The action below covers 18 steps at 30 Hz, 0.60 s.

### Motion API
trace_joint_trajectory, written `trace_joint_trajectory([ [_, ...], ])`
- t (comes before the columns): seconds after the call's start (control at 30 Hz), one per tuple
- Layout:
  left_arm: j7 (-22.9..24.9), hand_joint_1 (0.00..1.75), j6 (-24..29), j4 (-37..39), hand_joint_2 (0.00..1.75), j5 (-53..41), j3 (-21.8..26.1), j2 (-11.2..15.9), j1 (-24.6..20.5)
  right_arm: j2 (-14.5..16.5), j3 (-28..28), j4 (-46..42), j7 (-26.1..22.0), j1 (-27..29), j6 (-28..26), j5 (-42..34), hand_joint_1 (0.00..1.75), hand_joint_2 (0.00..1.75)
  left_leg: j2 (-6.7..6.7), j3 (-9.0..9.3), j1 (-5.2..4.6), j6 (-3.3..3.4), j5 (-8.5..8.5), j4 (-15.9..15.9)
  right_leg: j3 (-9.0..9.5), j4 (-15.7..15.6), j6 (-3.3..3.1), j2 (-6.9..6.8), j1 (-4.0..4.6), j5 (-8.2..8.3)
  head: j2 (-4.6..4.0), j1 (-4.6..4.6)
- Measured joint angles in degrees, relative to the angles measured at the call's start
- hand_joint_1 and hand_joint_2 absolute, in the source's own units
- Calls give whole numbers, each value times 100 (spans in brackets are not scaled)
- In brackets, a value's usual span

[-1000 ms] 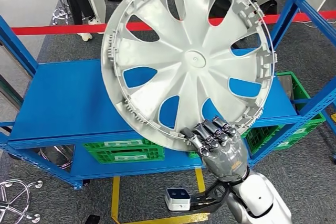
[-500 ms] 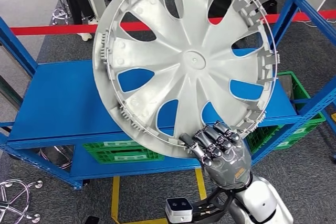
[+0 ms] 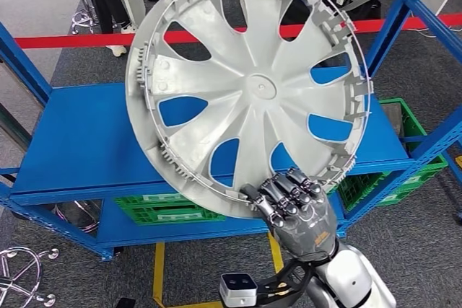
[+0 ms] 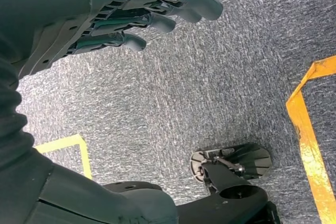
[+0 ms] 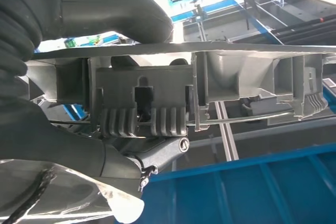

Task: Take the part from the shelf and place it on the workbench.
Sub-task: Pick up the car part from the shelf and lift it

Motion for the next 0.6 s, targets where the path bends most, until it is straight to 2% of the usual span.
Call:
trace_joint_trajectory([
  [0.4, 77, 0, -53, -1, 175, -14, 40, 51, 3, -60, 177, 25, 392, -133, 0, 0, 175, 175, 0, 0, -15, 3, -2, 8, 0, -3, 2, -1, -17, 2, 0, -1],
  [0.6, 119, 0, -351, -1, 175, -73, 85, 198, -22, -78, 238, 94, 490, -214, 0, 0, 175, 175, 0, -10, -34, 49, -32, 39, 1, -8, 28, 0, -36, 2, 0, -2],
])
